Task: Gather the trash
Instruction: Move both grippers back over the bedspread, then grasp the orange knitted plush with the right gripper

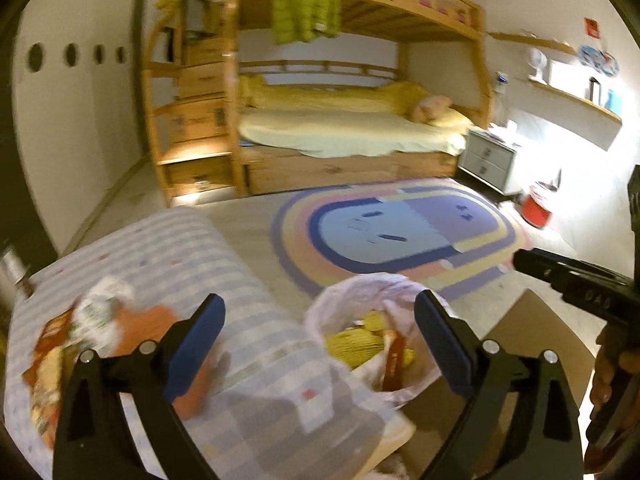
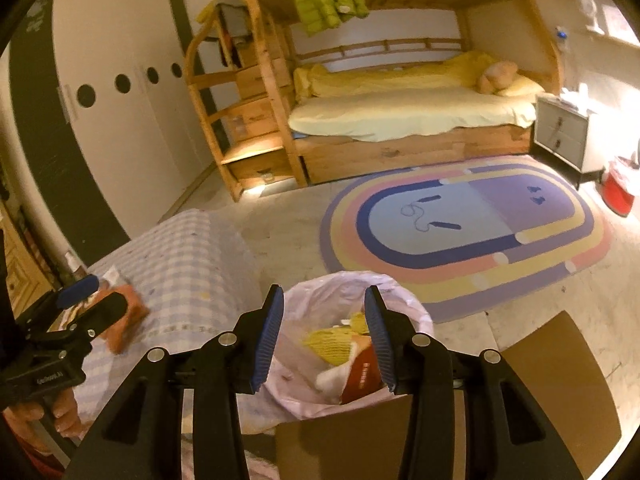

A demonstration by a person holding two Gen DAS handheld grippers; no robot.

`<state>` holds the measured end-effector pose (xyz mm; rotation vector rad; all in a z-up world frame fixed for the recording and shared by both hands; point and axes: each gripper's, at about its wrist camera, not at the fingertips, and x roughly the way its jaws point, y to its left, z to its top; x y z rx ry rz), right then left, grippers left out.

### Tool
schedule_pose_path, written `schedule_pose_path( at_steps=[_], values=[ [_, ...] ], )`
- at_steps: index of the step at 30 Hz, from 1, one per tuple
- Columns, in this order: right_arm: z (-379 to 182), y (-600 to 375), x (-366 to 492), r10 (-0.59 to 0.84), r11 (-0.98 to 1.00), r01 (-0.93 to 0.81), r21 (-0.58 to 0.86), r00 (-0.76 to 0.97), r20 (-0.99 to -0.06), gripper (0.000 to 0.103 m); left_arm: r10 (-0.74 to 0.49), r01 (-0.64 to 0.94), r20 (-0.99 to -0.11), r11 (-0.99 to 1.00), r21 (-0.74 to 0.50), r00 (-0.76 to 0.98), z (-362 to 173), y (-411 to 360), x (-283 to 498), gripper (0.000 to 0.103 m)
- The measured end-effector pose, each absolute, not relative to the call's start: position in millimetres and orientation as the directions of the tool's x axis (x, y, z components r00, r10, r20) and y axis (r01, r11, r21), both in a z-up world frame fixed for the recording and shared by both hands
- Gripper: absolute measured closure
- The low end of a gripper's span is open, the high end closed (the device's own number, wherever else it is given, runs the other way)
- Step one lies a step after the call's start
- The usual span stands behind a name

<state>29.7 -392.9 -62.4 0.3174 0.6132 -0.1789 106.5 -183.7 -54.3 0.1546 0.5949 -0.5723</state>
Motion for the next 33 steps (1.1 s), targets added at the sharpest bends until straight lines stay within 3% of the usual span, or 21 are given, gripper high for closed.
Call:
schedule_pose_path(
  at_steps=[8,21,33],
  values=[
    [-47.3,-332.4,39.4,0.028,0.971,0.118,0.209,0.808,-0.588,0.058,-0.383,0.443,-0.547,0.896,-0.024,0.744,-42.1,-118.7,91.6,0.010],
    [-46.0,-215.3,72.2,0.231,0.973,-0.182,0.142,0.741,-0.631,0.038,-0.188,0.213,-0.563,0.977,-0.021,0.805,-48.9,-9.6,76.6,0.010],
    [-58.5,-162.1,115.1,0.265,0.959,-0.261,0.106,0.705,-0.658,0.037,-0.012,0.009,-0.605,1.000,-0.009,0.796,-63.1,62.5,92.8,0.007]
  ],
)
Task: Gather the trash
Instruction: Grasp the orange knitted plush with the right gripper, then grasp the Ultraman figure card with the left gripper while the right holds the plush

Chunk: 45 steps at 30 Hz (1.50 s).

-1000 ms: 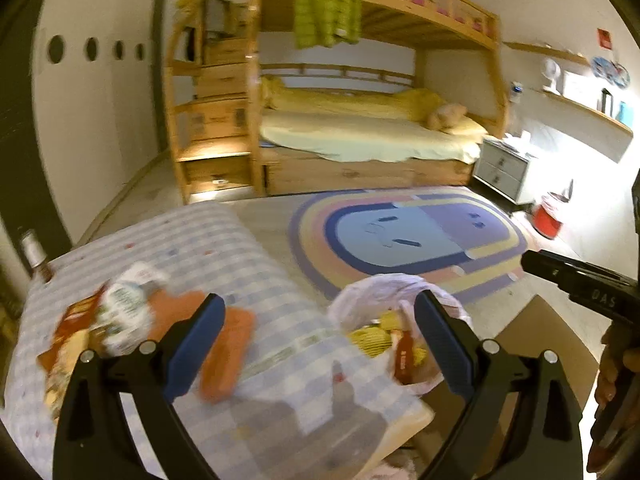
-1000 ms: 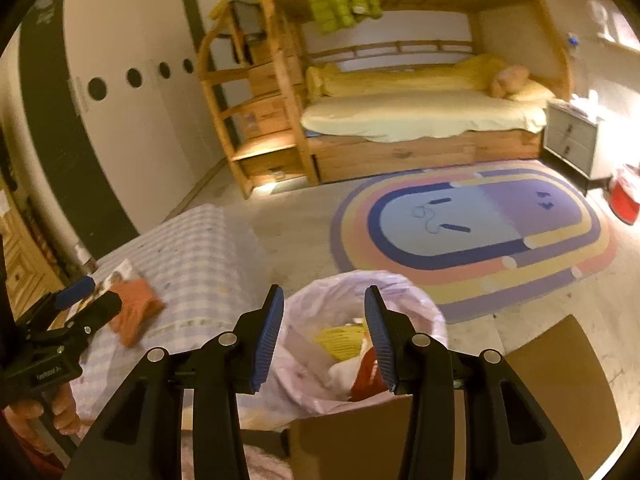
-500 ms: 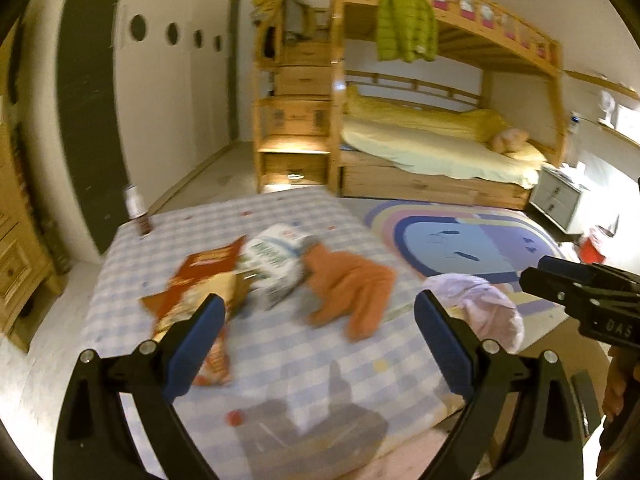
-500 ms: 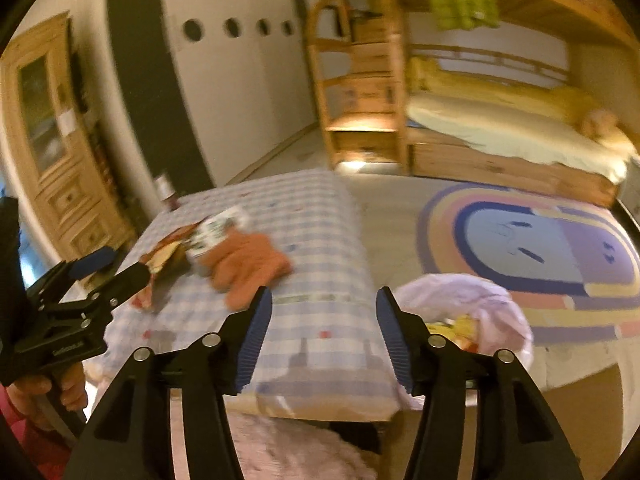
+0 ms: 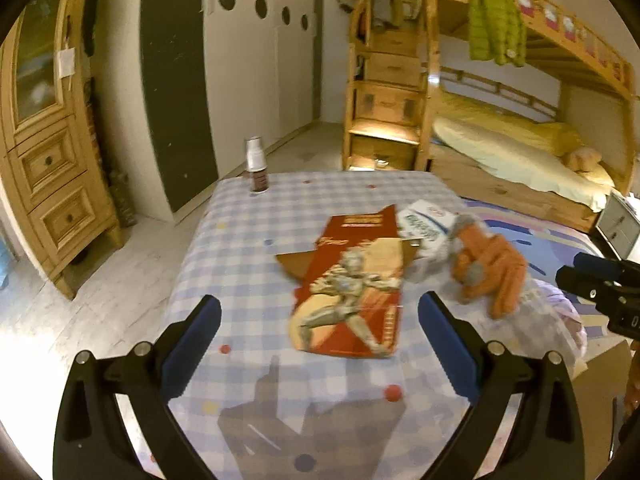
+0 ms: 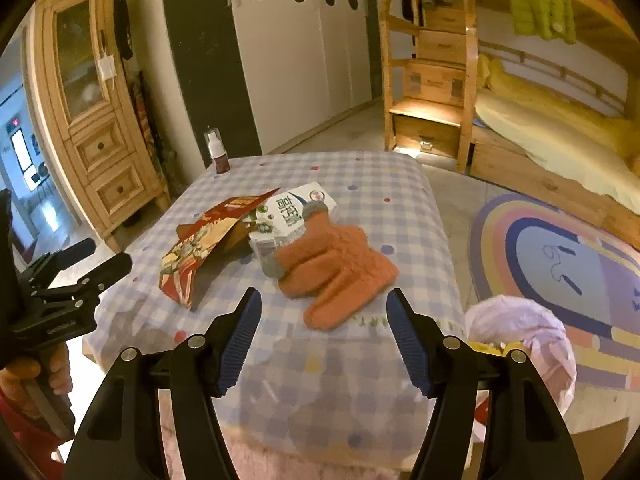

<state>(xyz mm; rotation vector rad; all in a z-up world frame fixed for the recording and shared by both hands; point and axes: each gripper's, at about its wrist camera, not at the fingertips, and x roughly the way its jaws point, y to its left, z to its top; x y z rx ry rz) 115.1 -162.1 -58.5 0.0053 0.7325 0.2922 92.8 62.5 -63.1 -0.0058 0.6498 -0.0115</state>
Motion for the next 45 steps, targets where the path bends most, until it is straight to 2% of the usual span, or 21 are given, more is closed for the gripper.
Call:
schedule_pose_path(
  at_steps=[5,6,8,16,19,20,21,22,23,24,29,32,45],
  values=[
    [-63.6,-157.7,139.4,0.234,0.968,-0.237,0.087,0.714,-0.660,0.039,0.000,-0.004,-0.624,1.000,-0.005,0.781,-70.2,66.9,101.5,0.007],
    [-65.1,-157.6,147.5,0.226,0.970,-0.226,0.087,0.717,-0.659,0.043,0.002,-0.003,-0.629,1.000,-0.001,0.777,-71.7,66.4,103.5,0.007],
    [-66.8,-158.1,159.0,0.223,0.972,-0.215,0.095,0.716,-0.662,0.046,0.004,-0.003,-0.637,1.000,0.002,0.771,-74.5,65.9,106.2,0.007],
    [-102.1,-157.8,198.4,0.241,0.968,-0.206,0.142,0.609,-0.755,0.043,0.004,0.001,-0.653,1.000,0.008,0.758,-79.2,64.9,108.1,0.007],
    [-108.7,-154.7,189.7,0.234,0.968,-0.216,0.125,0.608,-0.759,0.046,0.004,0.002,-0.659,1.000,0.009,0.752,-81.3,64.6,107.0,0.007],
    [-107.4,-153.5,185.5,0.236,0.967,-0.225,0.120,0.610,-0.756,0.056,0.003,0.002,-0.662,1.000,0.007,0.749,-82.0,64.9,106.4,0.007],
    [-104.7,-153.3,181.4,0.243,0.965,-0.233,0.121,0.616,-0.750,0.074,0.001,0.002,-0.664,1.000,0.005,0.747,-83.1,65.1,105.8,0.007],
    [-102.7,-153.8,180.7,0.248,0.964,-0.237,0.124,0.620,-0.745,0.083,-0.002,0.003,-0.667,1.000,0.000,0.745,-84.6,66.0,105.3,0.007],
    [-96.8,-155.0,175.1,0.255,0.962,-0.241,0.127,0.634,-0.730,0.089,-0.002,0.001,-0.670,1.000,-0.002,0.742,-85.4,66.5,104.4,0.007],
    [-89.1,-156.2,168.0,0.257,0.962,-0.244,0.123,0.656,-0.710,0.091,-0.002,0.001,-0.671,1.000,-0.002,0.742,-85.9,66.6,104.1,0.007],
    [-48.9,-164.7,141.2,0.258,0.964,-0.243,0.111,0.741,-0.620,0.091,-0.015,0.024,-0.677,1.000,0.004,0.735,-86.1,60.5,101.7,0.007],
    [-32.3,-166.1,133.1,0.259,0.963,-0.250,0.100,0.756,-0.602,0.091,-0.031,0.051,-0.692,0.999,0.008,0.722,-87.7,52.2,108.5,0.007],
    [-51.7,-164.6,126.5,0.253,0.961,-0.259,0.095,0.690,-0.678,0.091,-0.099,0.091,-0.744,0.995,-0.051,0.661,-104.2,43.9,154.5,0.007]
  ],
)
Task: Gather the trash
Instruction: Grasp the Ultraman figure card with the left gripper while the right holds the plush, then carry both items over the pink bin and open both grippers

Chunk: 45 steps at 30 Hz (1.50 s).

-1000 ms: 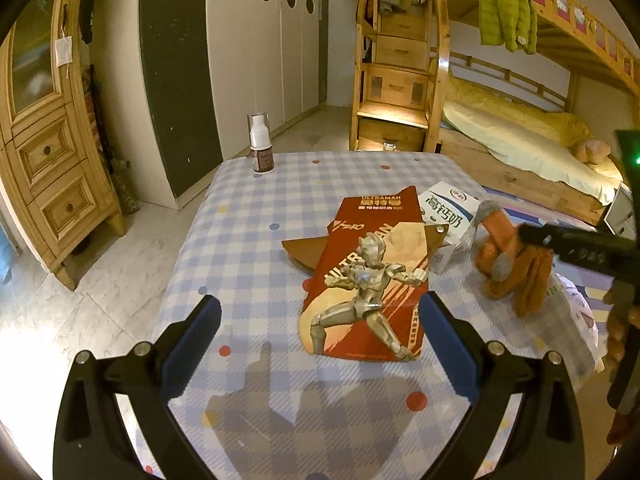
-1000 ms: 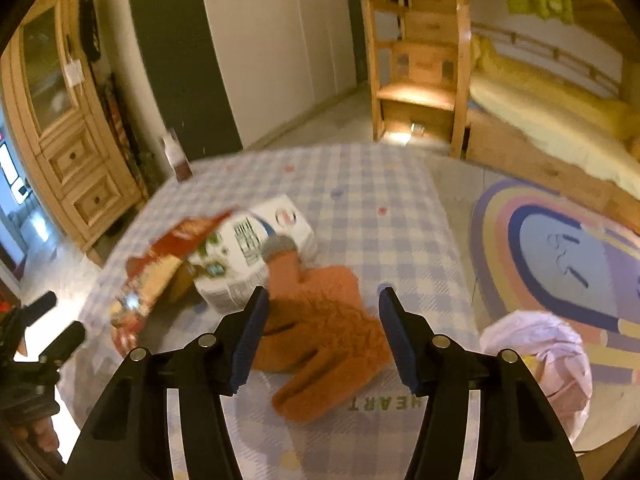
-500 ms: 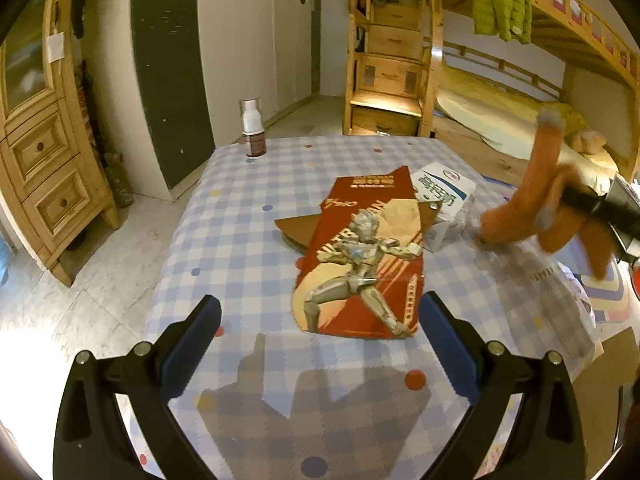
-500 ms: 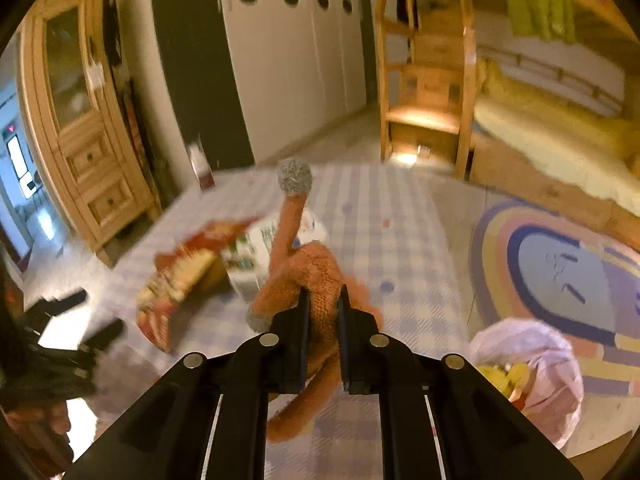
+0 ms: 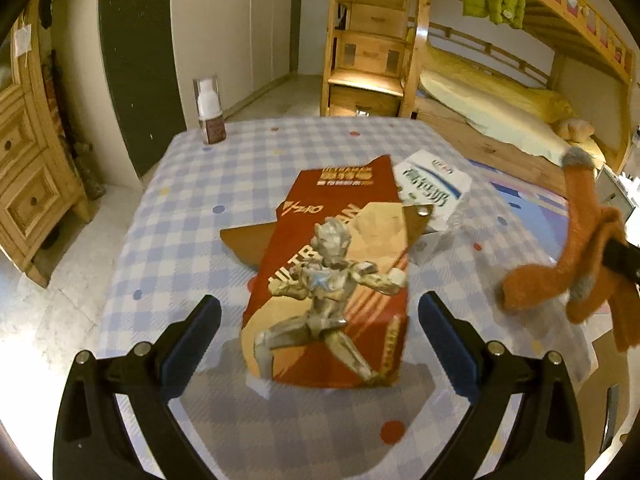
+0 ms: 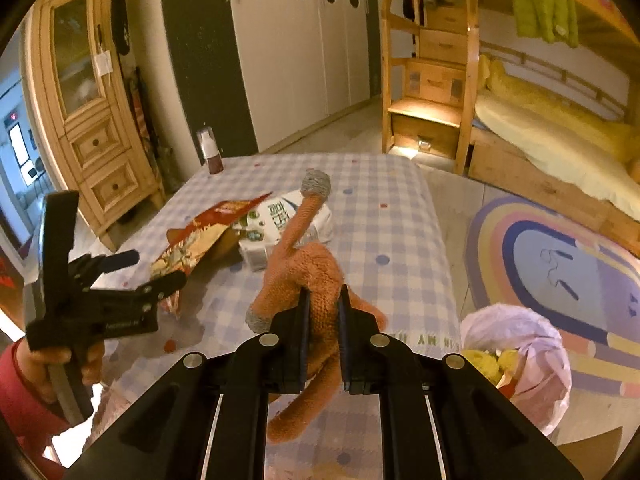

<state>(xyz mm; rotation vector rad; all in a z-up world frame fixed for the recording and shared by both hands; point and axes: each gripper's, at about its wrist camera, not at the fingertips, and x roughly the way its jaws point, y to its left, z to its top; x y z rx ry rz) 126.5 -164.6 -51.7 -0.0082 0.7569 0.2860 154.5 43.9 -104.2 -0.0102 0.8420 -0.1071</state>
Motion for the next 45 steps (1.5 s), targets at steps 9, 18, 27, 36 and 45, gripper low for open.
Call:
schedule_pose_path(
  at_steps=[9,18,27,36,45],
  values=[
    [-57.6,-160.9,124.1,0.255,0.960,-0.264,0.095,0.680,-0.687,0.090,-0.214,0.115,-0.754,0.976,-0.183,0.621,-119.7,55.9,163.0,0.019],
    [-52.4,-164.4,118.2,0.245,0.963,-0.255,0.085,0.703,-0.668,0.090,-0.220,0.132,-0.651,0.975,-0.181,0.727,-89.1,54.7,127.7,0.024],
    [-13.9,-192.6,96.8,0.221,0.974,-0.205,0.094,0.789,-0.573,0.090,-0.213,0.178,-0.512,0.977,-0.117,0.832,-14.2,47.4,87.3,0.024],
    [-14.7,-229.9,80.1,0.166,0.986,-0.127,0.109,0.804,-0.571,0.090,-0.306,0.296,-0.541,0.949,-0.108,0.783,-19.1,-11.0,80.3,0.023],
    [-31.7,-278.8,61.1,0.070,0.993,0.001,0.117,0.795,-0.603,0.090,-0.427,0.475,-0.597,0.876,-0.085,0.680,-40.2,-98.4,85.0,0.023]
  ],
)
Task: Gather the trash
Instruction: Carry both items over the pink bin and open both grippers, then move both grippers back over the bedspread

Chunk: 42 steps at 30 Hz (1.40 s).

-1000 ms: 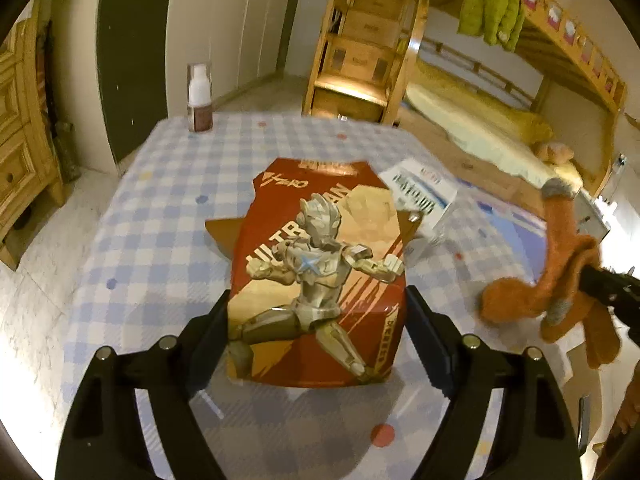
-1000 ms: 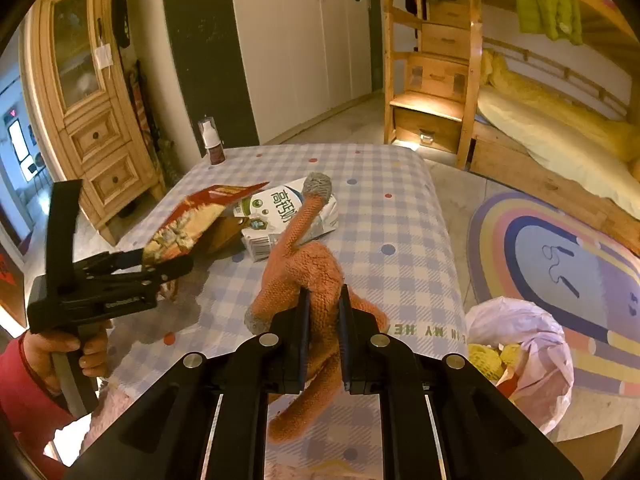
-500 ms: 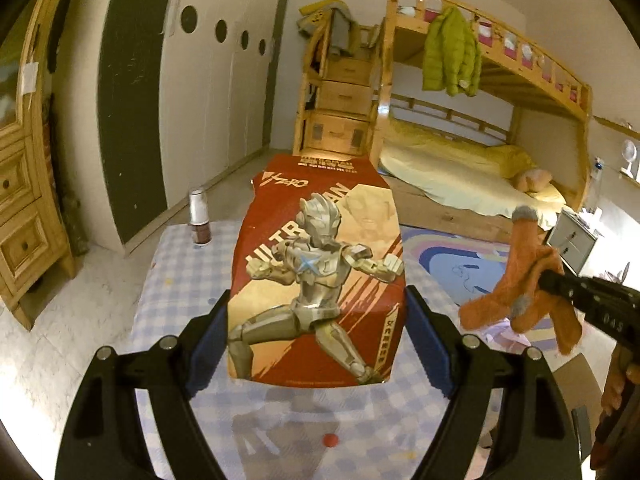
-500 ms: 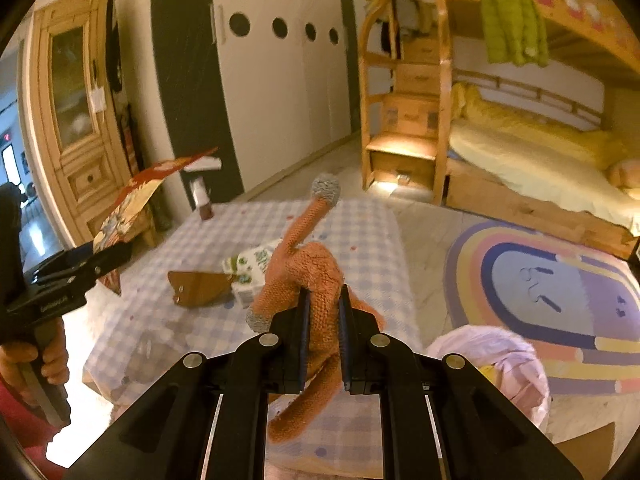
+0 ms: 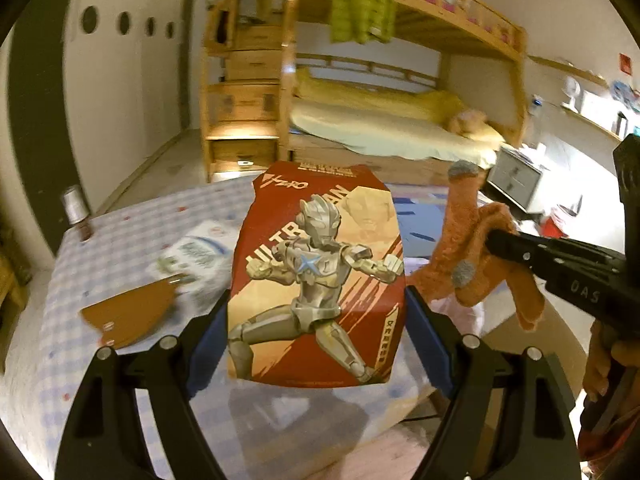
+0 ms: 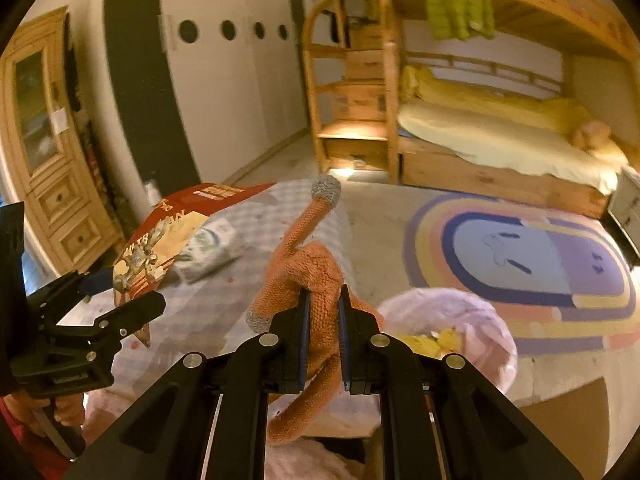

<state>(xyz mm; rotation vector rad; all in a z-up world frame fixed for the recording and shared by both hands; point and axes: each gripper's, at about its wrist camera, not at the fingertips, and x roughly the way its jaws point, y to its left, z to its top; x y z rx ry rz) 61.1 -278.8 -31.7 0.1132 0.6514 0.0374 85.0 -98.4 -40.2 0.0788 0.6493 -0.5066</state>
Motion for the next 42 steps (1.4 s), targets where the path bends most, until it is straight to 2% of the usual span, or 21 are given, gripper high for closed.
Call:
schedule_pose_path(
  at_steps=[13,16,18,20,31,33,34,42],
  values=[
    [-66.0,-363.6,76.0,-0.059,0.970,0.200,0.137,0.742,-0.668,0.089,-0.516,0.601,-0.597,0.796,-0.071,0.614,-44.9,-198.1,105.1,0.023],
    [-76.1,-378.5,83.2,-0.068,0.961,0.232,0.152,0.729,-0.681,0.082,-0.521,0.618,-0.608,0.784,-0.063,0.599,-49.6,-214.8,108.2,0.023],
    [-79.9,-387.0,85.7,-0.066,0.957,0.239,0.162,0.727,-0.683,0.056,-0.523,0.624,-0.614,0.779,-0.063,0.591,-52.5,-220.0,111.1,0.023],
    [-80.1,-392.7,83.7,-0.070,0.955,0.244,0.166,0.734,-0.675,0.051,-0.521,0.628,-0.620,0.776,-0.058,0.587,-55.5,-225.9,112.5,0.023],
    [-73.1,-430.9,56.4,-0.107,0.910,0.330,0.251,0.772,-0.627,0.051,-0.526,0.674,-0.640,0.738,-0.017,0.560,-69.9,-265.9,117.9,0.023],
    [-67.7,-437.7,48.9,-0.122,0.901,0.347,0.260,0.779,-0.615,0.051,-0.528,0.676,-0.634,0.737,-0.011,0.565,-69.2,-274.3,119.8,0.016],
    [-65.1,-439.8,45.6,-0.127,0.898,0.352,0.264,0.782,-0.610,0.051,-0.524,0.672,-0.630,0.740,-0.003,0.574,-68.9,-277.9,120.7,0.006],
    [-57.7,-432.3,30.1,-0.127,0.900,0.346,0.264,0.789,-0.600,0.049,-0.489,0.623,-0.597,0.782,0.023,0.636,-57.7,-253.8,115.8,0.007]
  ],
)
